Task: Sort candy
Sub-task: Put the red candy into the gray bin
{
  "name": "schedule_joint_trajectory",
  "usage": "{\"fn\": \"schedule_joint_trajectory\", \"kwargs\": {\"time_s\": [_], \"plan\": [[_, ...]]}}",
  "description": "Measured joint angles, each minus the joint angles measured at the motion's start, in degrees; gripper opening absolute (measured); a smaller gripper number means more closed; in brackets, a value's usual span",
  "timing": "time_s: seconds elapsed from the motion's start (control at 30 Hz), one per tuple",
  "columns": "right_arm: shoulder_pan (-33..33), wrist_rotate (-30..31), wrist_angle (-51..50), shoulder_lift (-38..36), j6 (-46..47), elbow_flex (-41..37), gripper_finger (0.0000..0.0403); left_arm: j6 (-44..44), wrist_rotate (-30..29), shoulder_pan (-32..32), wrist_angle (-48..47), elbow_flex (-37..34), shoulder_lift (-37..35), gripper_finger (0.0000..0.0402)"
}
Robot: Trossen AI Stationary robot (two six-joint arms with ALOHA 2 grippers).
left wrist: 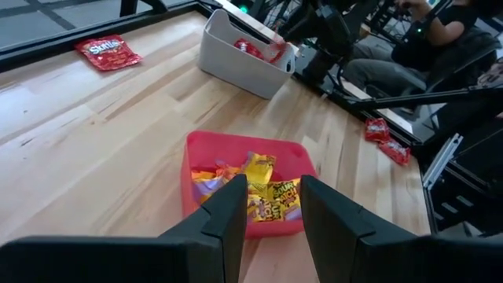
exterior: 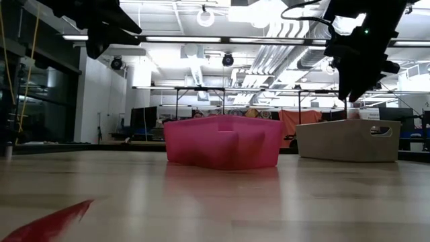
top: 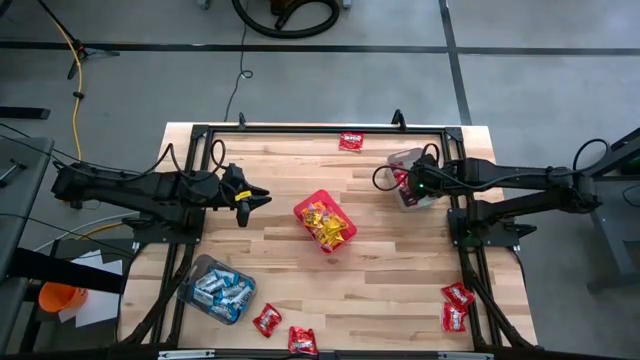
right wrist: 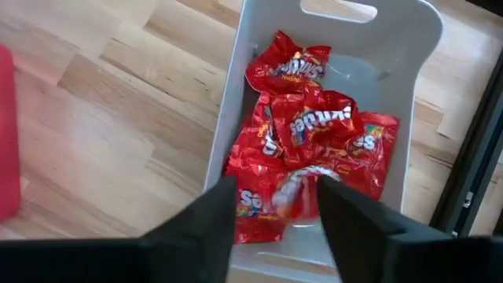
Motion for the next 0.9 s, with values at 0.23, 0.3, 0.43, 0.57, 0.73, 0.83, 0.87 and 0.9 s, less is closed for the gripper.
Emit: {"fn": "schedule_joint_trajectory", "kwargs": {"time_s": [0.23, 0.3, 0.43, 0.57, 0.73, 0.83, 0.87, 0.9], "plan": [[0.0, -1.5, 0.3, -0.1, -2.1, 0.0, 0.0236, -2.0, 0.2, 0.0, 0.3, 0.0, 0.0, 0.0105], [0.0, -4.1, 2.3, -0.1, -2.2, 0.0, 0.0238, -2.0, 2.4, -0.1, 3.2, 0.0, 0.1, 0.0105], [1.5, -9.2, 8.5, -0.1, -4.6, 0.0, 0.0238, 2.5, 6.5, -4.2, 5.8, 3.9, 4.2, 0.0104], [3.4, -9.9, 14.6, -0.1, -7.3, 0.1, 0.0238, 8.9, 6.8, -10.5, -0.9, 13.2, 13.5, 0.0101], [4.2, -9.9, 17.2, -0.1, -11.2, 0.1, 0.0238, 17.3, 8.4, -19.8, -20.2, 28.0, 28.0, 0.0102], [4.1, -9.9, 17.1, -0.1, -13.0, 0.1, 0.0238, 18.9, 10.6, -25.0, -28.1, 34.6, 35.3, 0.0102], [3.9, -9.9, 17.1, -0.1, -13.9, 0.1, 0.0238, 19.0, 12.2, -26.5, -28.7, 35.9, 37.4, 0.0102], [3.9, -9.9, 17.1, -0.1, -14.5, 0.1, 0.0238, 19.0, 13.9, -28.0, -28.2, 36.9, 39.2, 0.0102]]}}
